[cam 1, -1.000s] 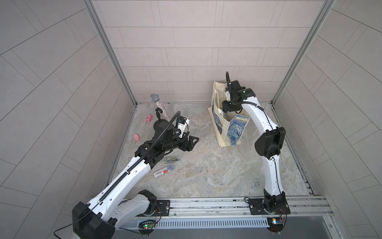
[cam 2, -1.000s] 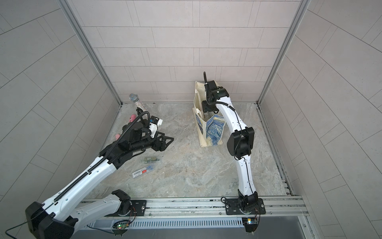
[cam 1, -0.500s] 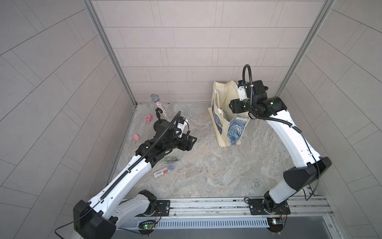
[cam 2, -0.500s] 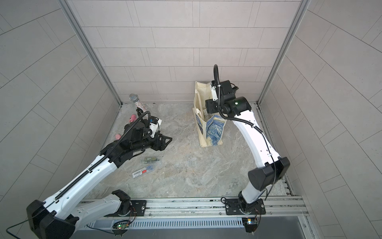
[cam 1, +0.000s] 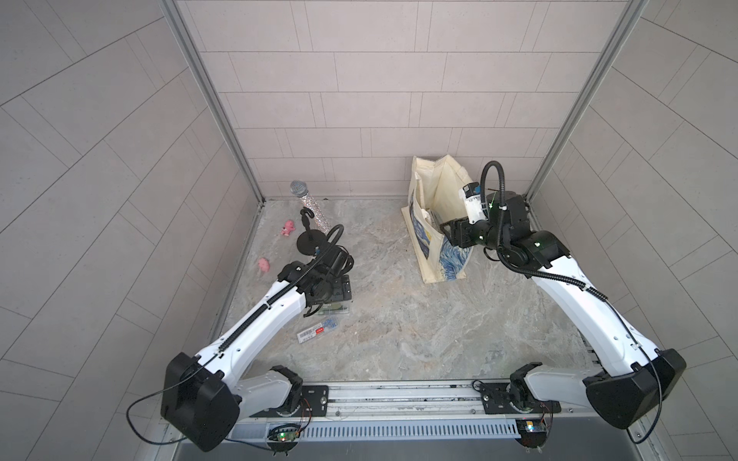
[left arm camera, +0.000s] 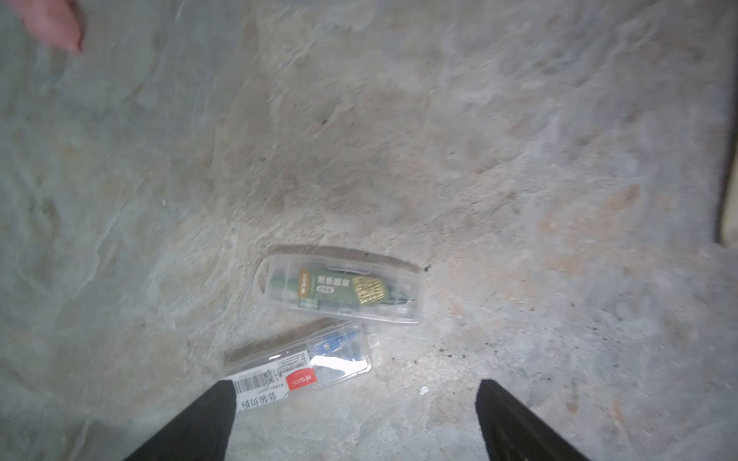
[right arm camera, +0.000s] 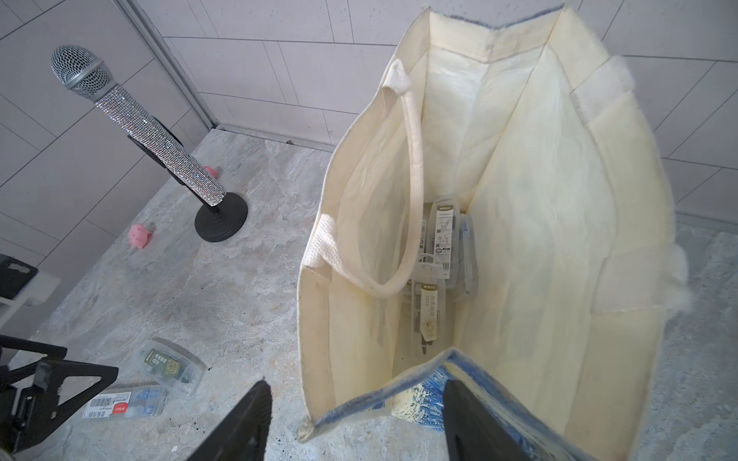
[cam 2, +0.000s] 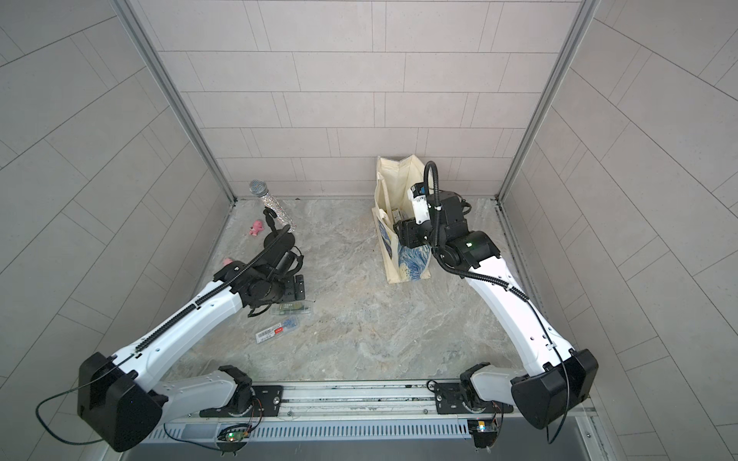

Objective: Put the compass set into the canvas bag
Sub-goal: Pick up the compass set at the center of the board.

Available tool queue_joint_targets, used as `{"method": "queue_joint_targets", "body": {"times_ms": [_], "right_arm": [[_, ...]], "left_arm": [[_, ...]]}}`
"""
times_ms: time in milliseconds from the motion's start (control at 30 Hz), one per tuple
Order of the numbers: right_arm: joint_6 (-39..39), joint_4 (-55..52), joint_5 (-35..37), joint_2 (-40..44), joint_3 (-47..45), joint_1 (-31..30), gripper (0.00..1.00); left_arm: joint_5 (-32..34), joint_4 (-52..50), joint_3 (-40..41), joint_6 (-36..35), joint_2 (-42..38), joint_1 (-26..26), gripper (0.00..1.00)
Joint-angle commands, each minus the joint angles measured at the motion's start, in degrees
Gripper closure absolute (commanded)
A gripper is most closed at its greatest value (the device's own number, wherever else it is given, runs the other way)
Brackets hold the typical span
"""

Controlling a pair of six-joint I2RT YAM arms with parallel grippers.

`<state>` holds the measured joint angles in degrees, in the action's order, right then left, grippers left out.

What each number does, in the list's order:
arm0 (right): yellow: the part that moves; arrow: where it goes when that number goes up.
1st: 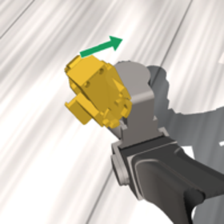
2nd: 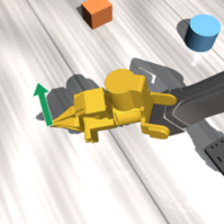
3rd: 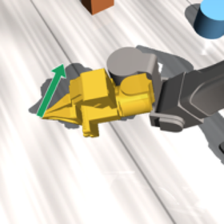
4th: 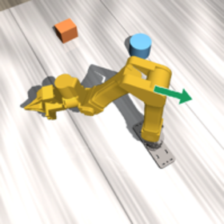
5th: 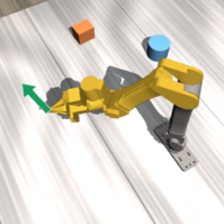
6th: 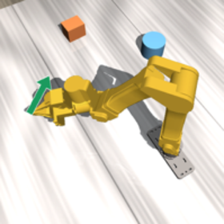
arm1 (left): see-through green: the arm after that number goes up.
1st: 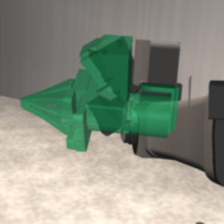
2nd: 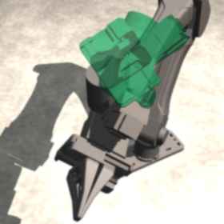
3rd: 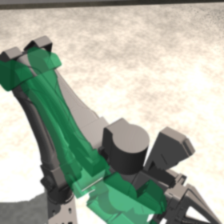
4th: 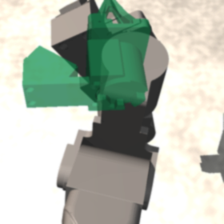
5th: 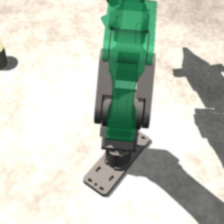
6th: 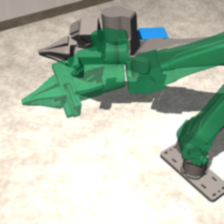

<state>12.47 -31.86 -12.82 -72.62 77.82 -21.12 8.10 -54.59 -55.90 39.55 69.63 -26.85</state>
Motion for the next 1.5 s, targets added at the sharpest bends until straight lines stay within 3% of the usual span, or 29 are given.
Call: {"method": "queue_joint_targets", "body": {"times_ms": [0,100,233,433,567,667,833,1000,1233,1467], "right_arm": [[0.2,3.1,-2.3,2.8,-1.2,-0.2,0.3],[0.4,3.5,-2.5,3.9,-2.0,-0.2,0.29],[-0.5,4.2,-2.6,4.9,-3.0,-1.2,0.27],[-0.9,4.2,-3.0,4.9,-3.1,-1.5,0.27],[-0.9,4.3,-3.4,4.9,-3.3,-1.5,0.27],[-0.8,4.2,-3.5,4.9,-3.3,-1.5,0.27],[-0.4,4.3,-4.7,4.2,-3.1,-1.6,0.27],[-0.4,3.9,-4.6,4.2,-2.8,-1.6,0.27],[0.0,3.8,-5.6,3.6,-2.5,-1.6,0.27],[0.3,3.8,-6.1,3.4,-2.3,-1.6,0.27]], "left_arm": [[2.2,-2.3,4.1,10.0,-0.2,2.2,0.0],[-1.8,3.5,8.0,15.8,0.6,5.8,0.0],[-1.8,5.3,7.7,22.4,5.6,6.4,0.05],[-6.9,6.4,3.0,25.8,15.9,9.0,0.08],[-10.4,11.1,4.8,29.8,19.9,9.1,0.08],[-10.9,14.5,4.7,30.2,22.6,9.1,0.08],[-11.1,18.2,3.5,30.0,27.3,9.0,0.18],[-12.3,20.8,5.8,31.4,27.1,9.0,0.23],[-12.2,21.8,11.4,29.7,23.8,12.7,0.15],[-16.4,23.7,10.5,29.8,25.4,13.6,0.37]]}}
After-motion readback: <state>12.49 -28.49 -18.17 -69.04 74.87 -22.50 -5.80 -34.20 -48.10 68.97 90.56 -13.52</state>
